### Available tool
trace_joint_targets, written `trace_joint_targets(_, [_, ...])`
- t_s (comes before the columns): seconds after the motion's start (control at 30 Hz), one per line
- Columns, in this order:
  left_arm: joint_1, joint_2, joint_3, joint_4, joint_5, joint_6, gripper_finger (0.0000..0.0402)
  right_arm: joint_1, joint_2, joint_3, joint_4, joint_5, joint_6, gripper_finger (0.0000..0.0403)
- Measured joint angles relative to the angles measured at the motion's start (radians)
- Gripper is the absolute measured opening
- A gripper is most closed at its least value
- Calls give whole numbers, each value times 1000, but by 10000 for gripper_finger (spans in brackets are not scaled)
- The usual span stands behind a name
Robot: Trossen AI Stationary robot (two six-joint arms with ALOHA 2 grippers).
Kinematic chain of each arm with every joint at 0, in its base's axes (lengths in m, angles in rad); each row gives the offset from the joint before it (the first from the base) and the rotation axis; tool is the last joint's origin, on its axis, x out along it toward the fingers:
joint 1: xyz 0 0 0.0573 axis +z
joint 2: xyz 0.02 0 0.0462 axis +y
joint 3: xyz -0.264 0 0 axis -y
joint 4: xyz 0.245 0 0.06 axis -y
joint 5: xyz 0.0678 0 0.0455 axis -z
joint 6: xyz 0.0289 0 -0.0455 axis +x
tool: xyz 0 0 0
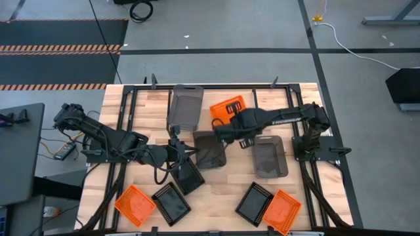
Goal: Stack baskets on shelf by color
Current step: Put the middle orange bin on the shelf
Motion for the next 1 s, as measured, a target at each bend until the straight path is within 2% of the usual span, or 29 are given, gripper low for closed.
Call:
trace_joint_targets(0.23, [0, 4, 0, -1, 0, 0, 12, -65, 0, 0, -20, -33, 5, 43])
trace_joint_targets(0.43, [0, 4, 0, -1, 0, 0, 15, -68, 0, 0, -19, -36, -4, 99])
trace_joint_targets(0.53, [0, 4, 0, -1, 0, 0, 19, -61, 0, 0, -19, 15, -4, 139])
trace_joint_targets(0.67, [0, 4, 0, -1, 0, 0, 17, -48, 0, 2, 16, 151, 16, 182])
trace_joint_targets(0.77, [0, 4, 0, -1, 0, 0, 12, -39, 0, 45, 58, 174, 85, 201])
trace_joint_targets(0.9, [0, 4, 0, -1, 0, 0, 11, -36, 0, 145, 111, 95, 200, 207])
trace_joint_targets(1.0, [0, 3, 0, -1, 0, -4, 16, -46, -1, 221, 155, -21, 324, 204])
